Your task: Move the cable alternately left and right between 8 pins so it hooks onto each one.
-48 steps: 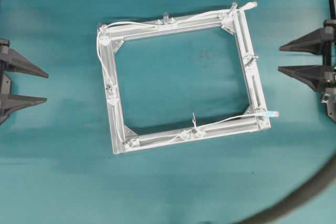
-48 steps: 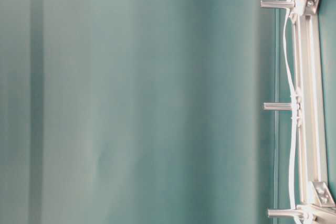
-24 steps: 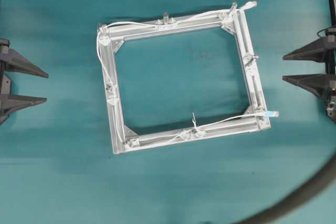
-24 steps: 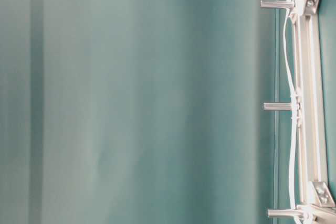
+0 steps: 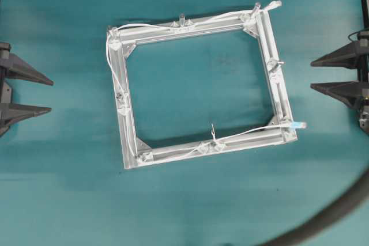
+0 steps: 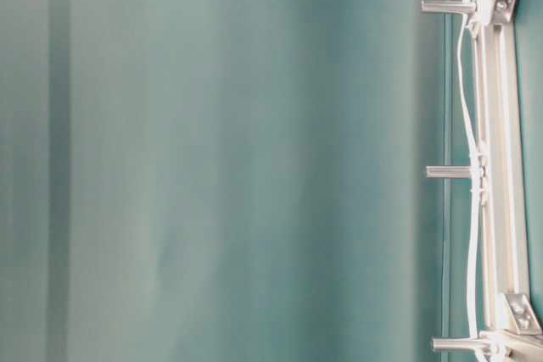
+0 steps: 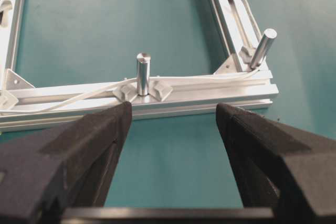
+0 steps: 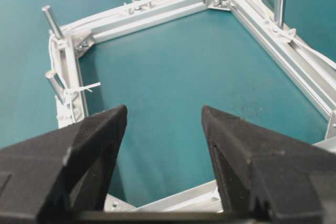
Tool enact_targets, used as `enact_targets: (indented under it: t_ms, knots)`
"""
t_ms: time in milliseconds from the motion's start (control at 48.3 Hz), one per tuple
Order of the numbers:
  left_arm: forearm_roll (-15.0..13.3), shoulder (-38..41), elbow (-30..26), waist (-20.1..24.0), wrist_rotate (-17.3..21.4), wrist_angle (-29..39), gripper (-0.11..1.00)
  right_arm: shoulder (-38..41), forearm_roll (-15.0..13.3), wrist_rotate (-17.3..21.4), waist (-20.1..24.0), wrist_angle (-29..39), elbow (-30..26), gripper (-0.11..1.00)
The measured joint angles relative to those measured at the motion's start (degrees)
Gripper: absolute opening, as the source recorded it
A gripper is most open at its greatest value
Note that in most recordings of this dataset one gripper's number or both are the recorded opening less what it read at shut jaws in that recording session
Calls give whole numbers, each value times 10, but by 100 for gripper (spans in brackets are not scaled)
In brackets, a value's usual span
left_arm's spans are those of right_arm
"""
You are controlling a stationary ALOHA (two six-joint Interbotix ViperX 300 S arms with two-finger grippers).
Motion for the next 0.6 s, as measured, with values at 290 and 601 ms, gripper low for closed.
enact_targets:
  t_ms: [290,601]
  knots:
    - [0,0,0,0,0,0,75,0,0,0,0,1,0,63]
    - [-1,0,0,1,0,0,75,0,0,0,0,4,0,63]
